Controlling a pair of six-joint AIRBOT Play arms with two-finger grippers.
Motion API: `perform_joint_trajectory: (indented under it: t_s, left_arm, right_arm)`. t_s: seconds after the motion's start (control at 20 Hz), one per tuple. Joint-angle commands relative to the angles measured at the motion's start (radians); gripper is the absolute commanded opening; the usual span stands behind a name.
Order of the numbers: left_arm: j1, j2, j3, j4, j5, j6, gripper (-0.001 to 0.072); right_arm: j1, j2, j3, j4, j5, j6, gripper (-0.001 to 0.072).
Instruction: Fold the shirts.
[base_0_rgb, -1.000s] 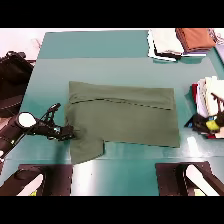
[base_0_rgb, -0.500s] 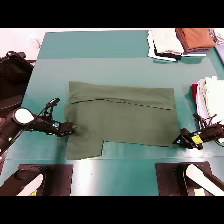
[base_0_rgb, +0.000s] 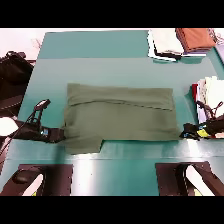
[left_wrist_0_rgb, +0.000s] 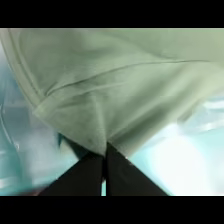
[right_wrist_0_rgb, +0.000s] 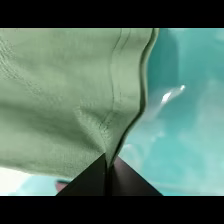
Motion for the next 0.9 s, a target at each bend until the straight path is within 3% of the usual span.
perform_joint_trajectory:
  t_s: [0.0,0.2,0.4,0.65,0.85]
  left_arm:
    - [0.000,0.073,0.013,0.018,-0.097,-0.031,0.0021]
    - [0.000,0.004,0.055,0.024,0.096,-0.026,0.0020]
    - [0.021,-0.244,0.175,0.029,0.253,0.041,0.0020]
    - [0.126,-0.576,0.435,0.026,0.314,0.090,0.0021]
    - [0.128,-0.738,0.568,-0.004,0.349,0.104,0.0022]
  right_arm:
    - [0.009,0.114,0.040,-0.058,0.055,0.002,0.0021]
    - [0.042,0.046,0.132,-0.051,0.005,0.025,0.0020]
    - [0.167,-0.161,0.278,-0.051,-0.112,0.071,0.0020]
    - [0.262,-0.449,0.536,-0.050,-0.141,0.100,0.0021]
    - [0.295,-0.625,0.703,-0.050,-0.139,0.118,0.0022]
